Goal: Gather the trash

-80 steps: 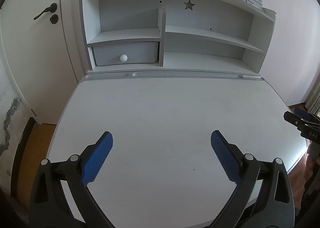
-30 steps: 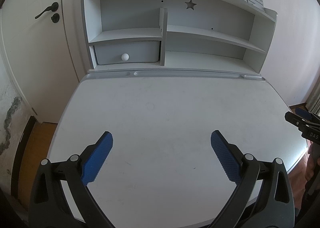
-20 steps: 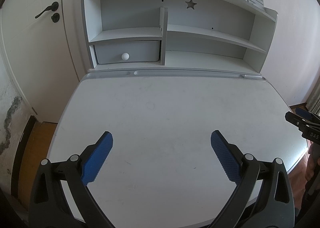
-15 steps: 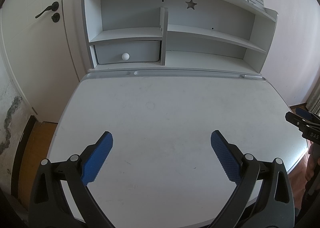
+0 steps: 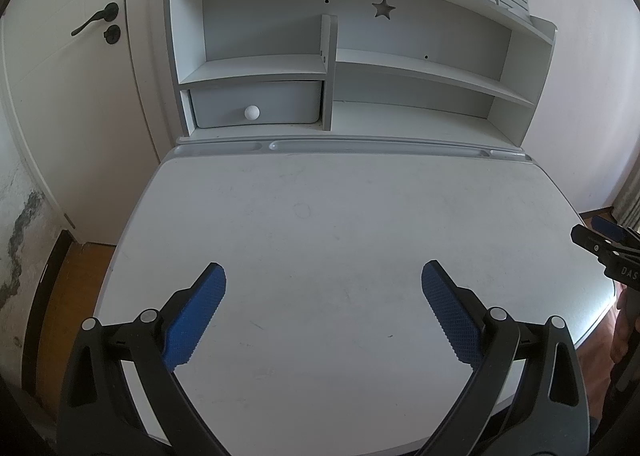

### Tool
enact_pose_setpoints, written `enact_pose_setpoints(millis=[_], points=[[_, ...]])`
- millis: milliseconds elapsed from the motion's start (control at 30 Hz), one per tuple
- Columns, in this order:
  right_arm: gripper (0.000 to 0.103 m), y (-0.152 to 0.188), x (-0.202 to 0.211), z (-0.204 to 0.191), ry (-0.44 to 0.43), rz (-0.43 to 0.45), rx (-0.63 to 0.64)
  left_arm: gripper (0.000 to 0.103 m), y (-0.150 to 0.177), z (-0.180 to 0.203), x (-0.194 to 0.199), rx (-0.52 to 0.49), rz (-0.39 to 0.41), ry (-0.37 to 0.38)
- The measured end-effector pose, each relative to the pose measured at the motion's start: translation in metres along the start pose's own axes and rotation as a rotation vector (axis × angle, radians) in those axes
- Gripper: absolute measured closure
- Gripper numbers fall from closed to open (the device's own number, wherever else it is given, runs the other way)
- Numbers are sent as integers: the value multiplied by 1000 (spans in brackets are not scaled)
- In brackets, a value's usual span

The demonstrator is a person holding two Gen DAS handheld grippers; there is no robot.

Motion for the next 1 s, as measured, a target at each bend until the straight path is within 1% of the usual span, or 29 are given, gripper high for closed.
enact_pose_setpoints(millis=[800, 1000], points=[[15, 4, -1, 3, -2, -8, 2, 8, 4, 2, -2, -5, -10, -10], [15, 5, -1, 6, -6, -10, 3, 8, 6, 0, -5, 14, -25, -9]])
Point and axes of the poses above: each gripper's, at about its wrist camera, not at the fingertips, and x roughly against the way its jaws point, z to its right, y to its underside, the point moved 10 cm from there along -x, roughly the way its jaws point, and after that the axes turned 6 degrees about z, right-handed, at the moved point
